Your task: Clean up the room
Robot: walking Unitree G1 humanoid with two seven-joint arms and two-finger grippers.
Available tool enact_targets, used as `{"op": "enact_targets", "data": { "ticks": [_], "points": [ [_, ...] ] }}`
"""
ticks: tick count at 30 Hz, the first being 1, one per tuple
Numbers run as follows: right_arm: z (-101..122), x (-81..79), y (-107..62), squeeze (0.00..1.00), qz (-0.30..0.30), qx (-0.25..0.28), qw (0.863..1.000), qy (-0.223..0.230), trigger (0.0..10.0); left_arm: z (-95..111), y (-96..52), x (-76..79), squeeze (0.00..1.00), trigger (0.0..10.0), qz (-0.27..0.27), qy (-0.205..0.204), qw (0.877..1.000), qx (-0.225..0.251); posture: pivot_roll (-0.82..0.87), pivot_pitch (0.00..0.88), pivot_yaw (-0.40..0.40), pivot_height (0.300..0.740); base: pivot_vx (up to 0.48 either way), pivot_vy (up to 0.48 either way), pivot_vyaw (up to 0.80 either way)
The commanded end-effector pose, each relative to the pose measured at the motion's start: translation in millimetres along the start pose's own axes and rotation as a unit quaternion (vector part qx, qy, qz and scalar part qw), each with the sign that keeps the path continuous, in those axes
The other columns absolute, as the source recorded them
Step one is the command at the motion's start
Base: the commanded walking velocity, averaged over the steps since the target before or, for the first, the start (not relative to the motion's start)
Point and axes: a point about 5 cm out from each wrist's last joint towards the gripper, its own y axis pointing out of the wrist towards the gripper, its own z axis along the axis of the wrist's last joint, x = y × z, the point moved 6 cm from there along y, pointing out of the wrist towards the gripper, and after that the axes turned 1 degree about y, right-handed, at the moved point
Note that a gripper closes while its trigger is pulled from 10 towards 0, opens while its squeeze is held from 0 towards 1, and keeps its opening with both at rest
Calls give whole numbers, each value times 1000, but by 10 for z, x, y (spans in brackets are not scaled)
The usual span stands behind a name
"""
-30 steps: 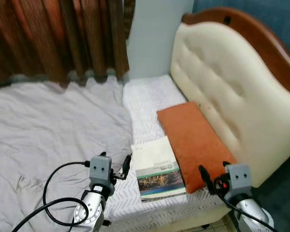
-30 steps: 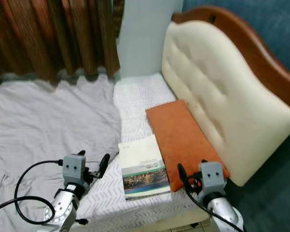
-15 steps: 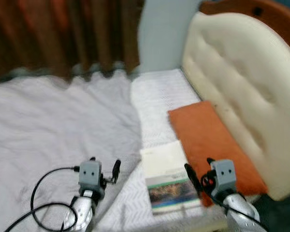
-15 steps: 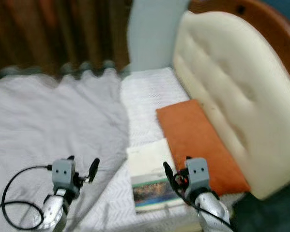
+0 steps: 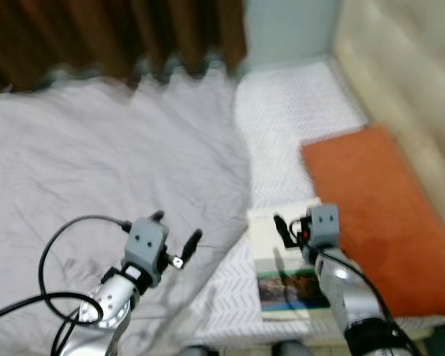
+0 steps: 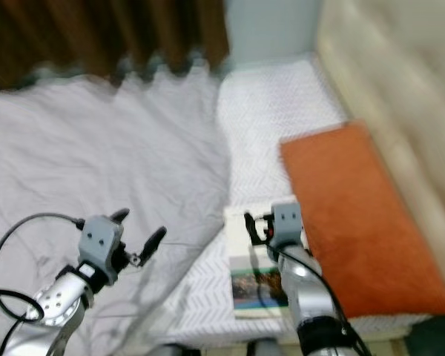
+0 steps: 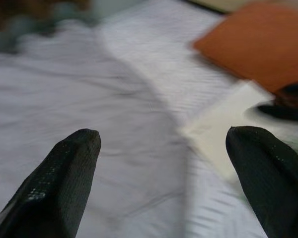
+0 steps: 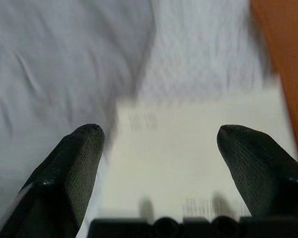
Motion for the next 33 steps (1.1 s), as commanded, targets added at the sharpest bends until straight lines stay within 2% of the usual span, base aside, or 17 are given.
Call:
{"op": "enact_targets", "data": {
  "ticks": [1, 2, 5, 9, 12, 15, 17, 21, 27, 29, 30, 33],
  "points": [
    [-146, 87, -3, 0, -27, -21, 999, 4, 10000, 10, -81, -50, 0, 10000, -5, -6, 1000, -17, 127, 589, 140, 740, 0, 0, 0],
    [-146, 87, -3, 0, -27, -21, 999, 4, 10000, 10, -81, -50, 0, 10000, -5, -6, 1000, -17, 127, 589, 140, 740, 0, 0, 0],
    [-117, 152, 77, 0, -58, -20, 998, -20, 10000, 129, -207, -102, 0, 10000, 0, -6, 1000, -26, 153, 640, 166, 740, 0, 0, 0],
    [-111, 150, 110, 0, -68, -21, 996, -46, 10000, 85, -356, -23, 0, 10000, -3, -17, 999, -50, 165, 665, 178, 740, 0, 0, 0],
    [-127, 154, 118, 0, -77, -26, 996, -46, 10000, 55, -450, 24, 0, 10000, -6, -24, 997, -67, 174, 679, 181, 740, 0, 0, 0],
    [-151, 89, 132, 0, -72, -30, 996, -38, 10000, 43, -507, 56, 0, 10000, -8, -30, 997, -77, 174, 682, 180, 740, 0, 0, 0],
    [-152, 25, 144, 0, -64, -30, 997, -32, 10000, 43, -526, 62, 0, 10000, -8, -31, 996, -80, 173, 680, 180, 740, 0, 0, 0],
    [-193, -347, 187, 0, -5, -40, 999, 13, 10000, 44, -557, 69, 0, 10000, -8, -36, 995, -92, 168, 674, 180, 740, 0, 0, 0],
    [-317, -643, 148, 0, 53, -60, 994, 77, 10000, 14, -585, 104, 0, 10000, -11, -42, 994, -103, 153, 674, 167, 740, 0, 0, 0],
    [-332, -677, 138, 0, 61, -60, 993, 83, 10000, 2, -591, 113, 0, 10000, -11, -43, 993, -105, 143, 675, 159, 740, 0, 0, 0],
    [-369, -756, 113, 0, 80, -63, 990, 100, 10000, -26, -616, 143, 0, 10000, -14, -48, 992, -114, 138, 675, 156, 740, 0, 0, 0],
    [-413, -851, 78, 0, 101, -66, 986, 116, 10000, -52, -636, 174, 0, 10000, -15, -54, 991, -119, 125, 677, 144, 740, 0, 0, 0]
  ]
}}
